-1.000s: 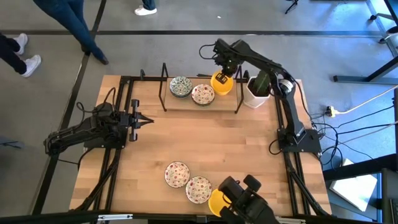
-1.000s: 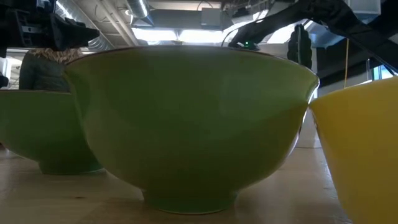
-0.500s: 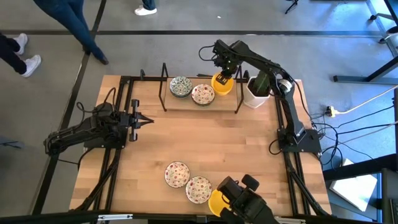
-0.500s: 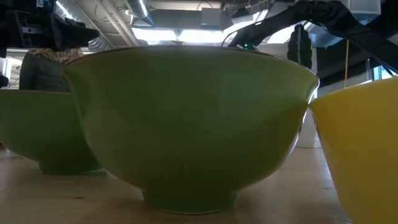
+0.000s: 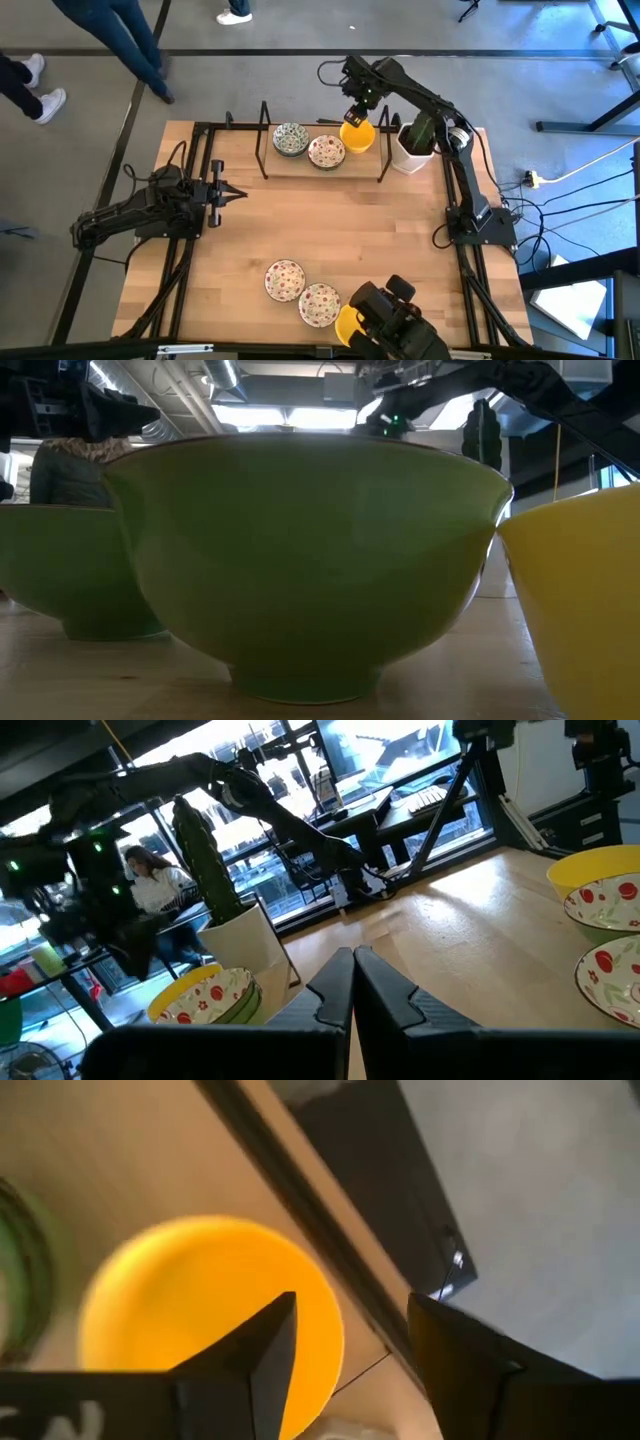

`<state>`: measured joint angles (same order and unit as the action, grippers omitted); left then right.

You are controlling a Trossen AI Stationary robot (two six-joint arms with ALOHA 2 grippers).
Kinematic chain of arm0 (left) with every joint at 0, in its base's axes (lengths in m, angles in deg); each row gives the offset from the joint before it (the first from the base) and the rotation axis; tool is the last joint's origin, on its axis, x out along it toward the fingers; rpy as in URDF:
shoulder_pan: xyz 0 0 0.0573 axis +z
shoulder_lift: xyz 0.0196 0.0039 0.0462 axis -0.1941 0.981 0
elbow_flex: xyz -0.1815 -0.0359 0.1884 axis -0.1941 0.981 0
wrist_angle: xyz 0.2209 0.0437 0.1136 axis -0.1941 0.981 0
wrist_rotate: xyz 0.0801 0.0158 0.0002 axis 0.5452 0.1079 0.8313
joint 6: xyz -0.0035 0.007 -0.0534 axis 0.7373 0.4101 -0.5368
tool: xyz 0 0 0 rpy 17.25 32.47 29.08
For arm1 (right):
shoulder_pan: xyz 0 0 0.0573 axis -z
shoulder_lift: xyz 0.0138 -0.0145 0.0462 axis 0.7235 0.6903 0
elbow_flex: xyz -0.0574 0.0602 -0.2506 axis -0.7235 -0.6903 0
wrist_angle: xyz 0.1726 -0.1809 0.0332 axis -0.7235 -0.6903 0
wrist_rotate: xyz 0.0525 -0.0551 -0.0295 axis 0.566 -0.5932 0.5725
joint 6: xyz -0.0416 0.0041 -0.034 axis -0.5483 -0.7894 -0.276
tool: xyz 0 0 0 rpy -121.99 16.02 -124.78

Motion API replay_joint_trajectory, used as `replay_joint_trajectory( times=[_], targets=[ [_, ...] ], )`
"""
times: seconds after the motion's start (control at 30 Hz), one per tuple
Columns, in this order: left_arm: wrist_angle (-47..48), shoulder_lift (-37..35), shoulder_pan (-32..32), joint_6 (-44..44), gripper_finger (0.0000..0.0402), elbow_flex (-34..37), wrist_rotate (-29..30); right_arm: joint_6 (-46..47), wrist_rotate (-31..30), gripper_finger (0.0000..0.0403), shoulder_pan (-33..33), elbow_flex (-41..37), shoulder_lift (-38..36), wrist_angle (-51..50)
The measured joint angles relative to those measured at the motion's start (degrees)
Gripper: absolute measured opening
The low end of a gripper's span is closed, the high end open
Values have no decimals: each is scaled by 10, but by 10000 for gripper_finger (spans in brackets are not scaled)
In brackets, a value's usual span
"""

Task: Pick & Place Mini bowls
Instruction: Stack the red patterned bowl on the red patterned bowl on the shelf

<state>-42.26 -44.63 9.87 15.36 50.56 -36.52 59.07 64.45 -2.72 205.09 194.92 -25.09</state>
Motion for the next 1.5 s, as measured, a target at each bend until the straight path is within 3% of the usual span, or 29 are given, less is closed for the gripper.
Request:
replay_joint_trajectory(
  times=[0.17,0.43,0.67,0.8,0.9,1.0,1.13,1.33,1.5],
  targets=[
    [0,0,0,3,6,0,0,-3,52,187,-18,79,-6,-8],
    [1,0,0,5,6,0,0,-56,204,141,-115,57,-138,134],
    [3,0,0,4,6,0,0,-85,203,65,-251,56,-260,209],
    [10,0,0,4,6,0,0,-93,182,10,-315,56,-332,185],
    [15,0,0,5,6,0,0,-82,172,9,-366,43,-380,150],
    [15,0,0,5,6,0,0,-62,131,5,-422,-33,-440,153],
    [15,0,0,4,6,0,0,-34,67,6,-486,-203,-536,231],
    [15,0,0,0,6,0,0,3,67,4,-508,-480,-692,431],
    [16,0,0,-1,6,0,0,21,69,4,-508,-647,-798,522]
  ],
)
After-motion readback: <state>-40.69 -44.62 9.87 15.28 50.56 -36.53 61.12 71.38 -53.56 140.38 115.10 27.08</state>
